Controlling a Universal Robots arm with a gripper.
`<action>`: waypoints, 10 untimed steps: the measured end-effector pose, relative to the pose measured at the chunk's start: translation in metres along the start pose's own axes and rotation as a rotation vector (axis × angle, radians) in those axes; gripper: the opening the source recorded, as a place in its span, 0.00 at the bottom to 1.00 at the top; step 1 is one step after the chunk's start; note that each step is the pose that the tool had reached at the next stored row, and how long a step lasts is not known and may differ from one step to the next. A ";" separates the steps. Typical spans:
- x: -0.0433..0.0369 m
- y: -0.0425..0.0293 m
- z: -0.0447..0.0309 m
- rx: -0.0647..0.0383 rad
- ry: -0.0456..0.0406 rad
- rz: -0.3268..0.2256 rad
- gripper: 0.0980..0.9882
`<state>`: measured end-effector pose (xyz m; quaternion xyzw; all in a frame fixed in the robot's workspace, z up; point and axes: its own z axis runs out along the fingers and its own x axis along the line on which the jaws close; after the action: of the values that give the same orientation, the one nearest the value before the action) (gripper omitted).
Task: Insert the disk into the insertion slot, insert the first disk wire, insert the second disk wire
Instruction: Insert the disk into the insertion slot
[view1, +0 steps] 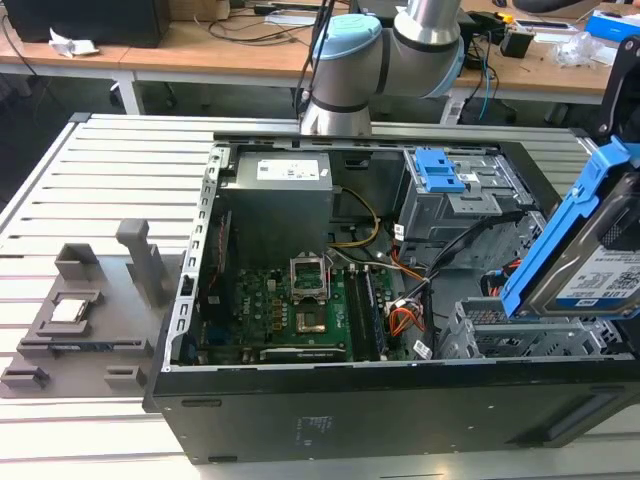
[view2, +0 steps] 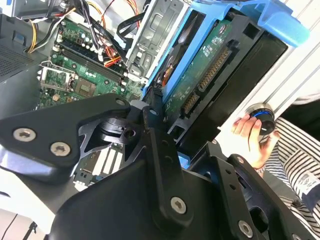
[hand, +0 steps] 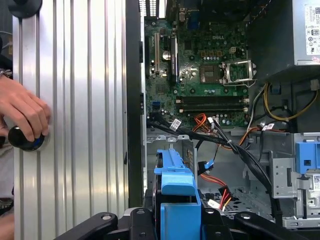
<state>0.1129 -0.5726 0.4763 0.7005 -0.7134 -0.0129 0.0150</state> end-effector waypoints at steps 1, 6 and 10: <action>0.0000 0.0000 0.0003 0.000 -0.0001 0.000 0.30; 0.0000 -0.0001 0.0021 0.000 0.0001 0.000 0.30; 0.0000 -0.0001 0.0038 0.000 0.0000 0.000 0.30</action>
<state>0.1129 -0.5726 0.4725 0.7005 -0.7134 -0.0129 0.0150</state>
